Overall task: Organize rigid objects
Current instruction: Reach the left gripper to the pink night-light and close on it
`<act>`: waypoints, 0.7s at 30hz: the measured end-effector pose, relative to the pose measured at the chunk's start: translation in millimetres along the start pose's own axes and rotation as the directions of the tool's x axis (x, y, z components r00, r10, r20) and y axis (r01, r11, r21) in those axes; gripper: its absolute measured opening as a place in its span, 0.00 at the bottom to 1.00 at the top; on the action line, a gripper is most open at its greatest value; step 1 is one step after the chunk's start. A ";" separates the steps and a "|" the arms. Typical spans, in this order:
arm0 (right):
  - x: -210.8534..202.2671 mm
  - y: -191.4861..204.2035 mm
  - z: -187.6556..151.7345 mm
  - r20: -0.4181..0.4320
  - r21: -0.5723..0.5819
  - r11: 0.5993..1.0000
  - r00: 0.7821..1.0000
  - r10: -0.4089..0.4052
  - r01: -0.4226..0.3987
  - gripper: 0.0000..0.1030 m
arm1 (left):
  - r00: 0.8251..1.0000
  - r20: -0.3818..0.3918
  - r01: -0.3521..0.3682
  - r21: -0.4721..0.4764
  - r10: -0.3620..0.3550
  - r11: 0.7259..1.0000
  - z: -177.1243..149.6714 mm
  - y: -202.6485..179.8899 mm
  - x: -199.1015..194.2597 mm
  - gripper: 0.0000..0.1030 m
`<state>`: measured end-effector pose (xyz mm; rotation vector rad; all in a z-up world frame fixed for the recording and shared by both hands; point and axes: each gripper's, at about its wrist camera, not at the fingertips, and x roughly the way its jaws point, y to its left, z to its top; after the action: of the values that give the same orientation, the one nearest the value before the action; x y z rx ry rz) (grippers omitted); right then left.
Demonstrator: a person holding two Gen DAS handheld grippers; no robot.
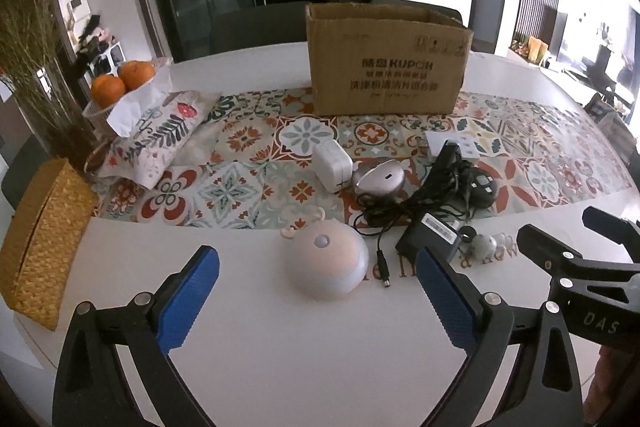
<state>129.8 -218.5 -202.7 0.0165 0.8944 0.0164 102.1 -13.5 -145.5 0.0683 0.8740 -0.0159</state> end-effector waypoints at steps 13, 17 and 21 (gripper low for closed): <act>50.9 -4.7 -2.3 -0.102 0.038 0.999 0.995 -0.008 0.012 0.90 | 0.994 -0.109 0.013 -0.005 -0.013 1.000 -2.3 -1.6 58.0 0.91; 64.4 -6.7 -5.0 -0.132 0.051 0.999 0.991 0.005 0.002 0.88 | 0.992 -0.126 0.019 -0.008 -0.020 1.000 -2.7 -2.9 69.6 0.91; 73.1 -8.8 -6.9 -0.142 0.062 0.998 0.990 0.010 -0.001 0.85 | 0.990 -0.139 0.027 -0.008 -0.028 1.000 -4.0 -4.9 77.8 0.89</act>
<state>170.2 -225.7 -264.2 0.0762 1.0379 -0.0054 148.9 -17.0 -207.9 0.0522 1.0146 -0.0345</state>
